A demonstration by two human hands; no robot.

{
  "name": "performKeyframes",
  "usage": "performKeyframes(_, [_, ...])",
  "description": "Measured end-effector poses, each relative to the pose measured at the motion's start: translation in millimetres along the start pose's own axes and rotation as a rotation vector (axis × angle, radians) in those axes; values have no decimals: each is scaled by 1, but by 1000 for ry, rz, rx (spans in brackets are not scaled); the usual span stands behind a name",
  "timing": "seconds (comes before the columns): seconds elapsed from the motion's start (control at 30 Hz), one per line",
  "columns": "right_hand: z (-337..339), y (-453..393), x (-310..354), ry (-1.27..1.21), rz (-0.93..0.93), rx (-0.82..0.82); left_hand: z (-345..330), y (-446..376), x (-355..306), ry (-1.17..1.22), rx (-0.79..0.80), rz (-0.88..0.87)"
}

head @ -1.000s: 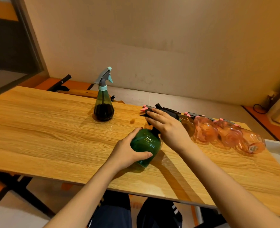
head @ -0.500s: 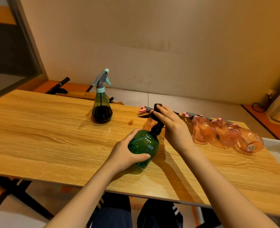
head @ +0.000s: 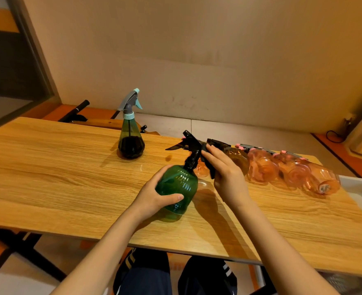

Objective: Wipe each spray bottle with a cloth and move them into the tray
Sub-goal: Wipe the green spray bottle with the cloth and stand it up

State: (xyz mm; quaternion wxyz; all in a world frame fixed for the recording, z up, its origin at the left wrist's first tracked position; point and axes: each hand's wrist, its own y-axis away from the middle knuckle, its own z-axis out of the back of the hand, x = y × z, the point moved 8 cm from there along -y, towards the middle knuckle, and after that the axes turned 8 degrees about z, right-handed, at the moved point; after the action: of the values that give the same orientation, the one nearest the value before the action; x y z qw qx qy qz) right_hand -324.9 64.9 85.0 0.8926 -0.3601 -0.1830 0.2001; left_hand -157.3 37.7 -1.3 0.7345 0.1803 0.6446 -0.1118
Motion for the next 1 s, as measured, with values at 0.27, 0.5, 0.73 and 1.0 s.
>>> performKeyframes(0.27, [4,12,5,-96,-33,-125,9,-1,2,-196,28,11])
performKeyframes(0.5, [-4,14,14,-81,18,-95,6,-2,-15,-446,-87,23])
performKeyframes(0.73, [2,15,22,27,195,-34,7,1,-10,-352,-148,3])
performKeyframes(1.0, [-9,-15,38,92,401,181,10,-3,-12,-285,-83,13])
